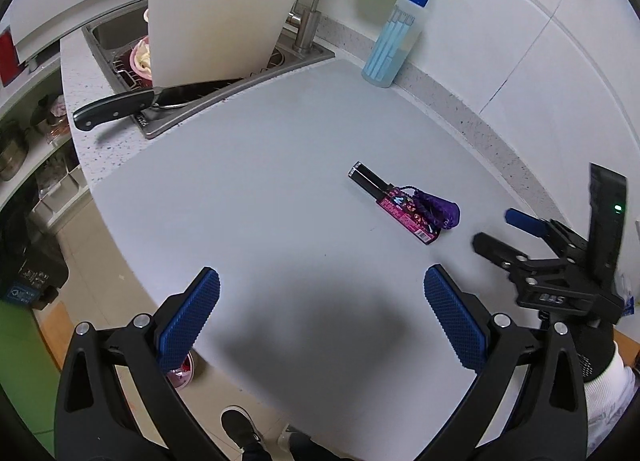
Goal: Collect trash
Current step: 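Move both tools back over the counter toward the patterned box and pouch, then grasp the purple pouch string with the right gripper and lift it off the box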
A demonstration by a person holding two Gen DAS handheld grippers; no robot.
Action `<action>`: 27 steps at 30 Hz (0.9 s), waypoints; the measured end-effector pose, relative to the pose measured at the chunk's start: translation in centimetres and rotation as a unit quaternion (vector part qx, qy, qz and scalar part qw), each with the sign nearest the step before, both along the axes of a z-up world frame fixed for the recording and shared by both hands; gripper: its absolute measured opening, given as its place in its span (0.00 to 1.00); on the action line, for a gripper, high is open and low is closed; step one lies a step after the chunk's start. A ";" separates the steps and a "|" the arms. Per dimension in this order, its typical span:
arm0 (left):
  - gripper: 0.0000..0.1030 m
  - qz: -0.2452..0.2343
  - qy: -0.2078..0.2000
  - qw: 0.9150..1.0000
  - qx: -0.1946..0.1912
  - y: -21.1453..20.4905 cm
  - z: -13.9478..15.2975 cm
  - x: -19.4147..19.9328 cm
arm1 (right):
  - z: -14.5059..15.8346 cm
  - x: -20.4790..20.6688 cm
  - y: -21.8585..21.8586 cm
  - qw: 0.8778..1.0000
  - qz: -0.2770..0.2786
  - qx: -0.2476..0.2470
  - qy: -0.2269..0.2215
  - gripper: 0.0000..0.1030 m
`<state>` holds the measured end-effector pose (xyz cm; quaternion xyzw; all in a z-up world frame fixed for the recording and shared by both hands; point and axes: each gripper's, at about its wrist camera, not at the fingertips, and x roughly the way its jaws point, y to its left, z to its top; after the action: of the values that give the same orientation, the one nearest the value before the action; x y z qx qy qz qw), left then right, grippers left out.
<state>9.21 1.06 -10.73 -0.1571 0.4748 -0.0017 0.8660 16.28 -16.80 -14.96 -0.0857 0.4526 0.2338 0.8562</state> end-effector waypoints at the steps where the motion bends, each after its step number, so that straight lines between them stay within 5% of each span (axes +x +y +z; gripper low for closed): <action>1: 0.97 0.002 0.002 1.000 -0.001 -0.1 -0.1 0.2 | -0.4 0.4 0.1 1.000 0.005 -0.001 0.004 0.94; 5: 0.97 0.016 0.013 1.000 -0.006 -0.1 -1.1 0.5 | -1.5 1.6 0.6 1.000 0.026 -0.011 0.005 0.93; 17: 0.97 0.035 0.026 0.999 -0.018 -0.6 -2.4 0.5 | -2.8 2.9 1.4 0.997 0.062 -0.026 0.024 0.29; 19: 0.97 0.035 0.025 0.999 -0.020 -0.7 -2.4 0.5 | -2.8 2.9 1.3 0.997 0.063 -0.023 0.027 0.12; 27: 0.97 0.028 0.029 0.999 -0.017 -2.8 -2.2 1.5 | -0.7 2.4 -0.5 0.999 0.052 -0.003 0.011 0.06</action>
<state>10.75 -1.73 -12.95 -0.1850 0.4950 0.0190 0.8487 18.73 -17.28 -15.66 -0.1089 0.4579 0.2779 0.8374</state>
